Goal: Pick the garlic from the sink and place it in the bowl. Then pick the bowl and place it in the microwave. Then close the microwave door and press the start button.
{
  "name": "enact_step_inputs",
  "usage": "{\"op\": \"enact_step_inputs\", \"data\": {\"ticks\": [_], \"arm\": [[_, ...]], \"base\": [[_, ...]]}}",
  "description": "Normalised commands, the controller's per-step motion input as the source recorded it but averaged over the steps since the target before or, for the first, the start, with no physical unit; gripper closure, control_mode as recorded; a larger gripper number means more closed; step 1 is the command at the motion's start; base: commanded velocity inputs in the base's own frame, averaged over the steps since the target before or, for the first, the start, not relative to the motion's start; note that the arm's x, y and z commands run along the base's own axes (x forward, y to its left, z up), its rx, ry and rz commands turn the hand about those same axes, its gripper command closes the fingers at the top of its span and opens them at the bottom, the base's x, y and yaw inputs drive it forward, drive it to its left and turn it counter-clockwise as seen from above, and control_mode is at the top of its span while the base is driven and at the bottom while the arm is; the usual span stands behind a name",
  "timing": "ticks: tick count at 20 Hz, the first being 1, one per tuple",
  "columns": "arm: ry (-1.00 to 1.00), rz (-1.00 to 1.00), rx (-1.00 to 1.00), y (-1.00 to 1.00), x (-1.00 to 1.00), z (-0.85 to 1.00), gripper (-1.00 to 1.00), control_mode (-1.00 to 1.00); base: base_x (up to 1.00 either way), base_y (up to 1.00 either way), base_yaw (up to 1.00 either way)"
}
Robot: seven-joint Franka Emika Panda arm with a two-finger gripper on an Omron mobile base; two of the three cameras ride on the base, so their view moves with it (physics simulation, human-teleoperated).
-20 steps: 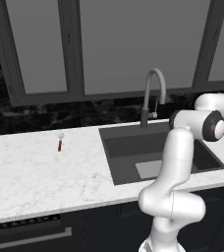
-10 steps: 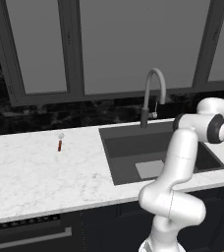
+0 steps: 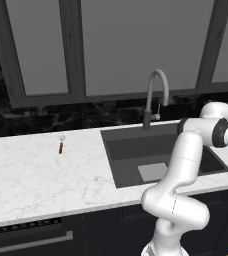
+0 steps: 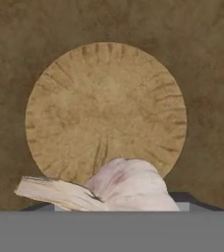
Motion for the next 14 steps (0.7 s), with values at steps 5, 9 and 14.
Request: {"op": "enact_step_inputs", "data": {"ticks": [5, 9, 14], "arm": [[-0.02, 0.06, 0.05, 0.00, 0.00, 0.01, -1.00, -1.00], [-0.07, 0.03, 0.01, 0.00, -0.01, 0.14, -1.00, -1.00], [-0.11, 0.00, 0.01, 0.00, -0.13, 0.37, -1.00, -1.00]], "base": [[0.00, 0.00, 0.00], [0.00, 0.00, 0.00], [0.00, 0.00, 0.00]]}}
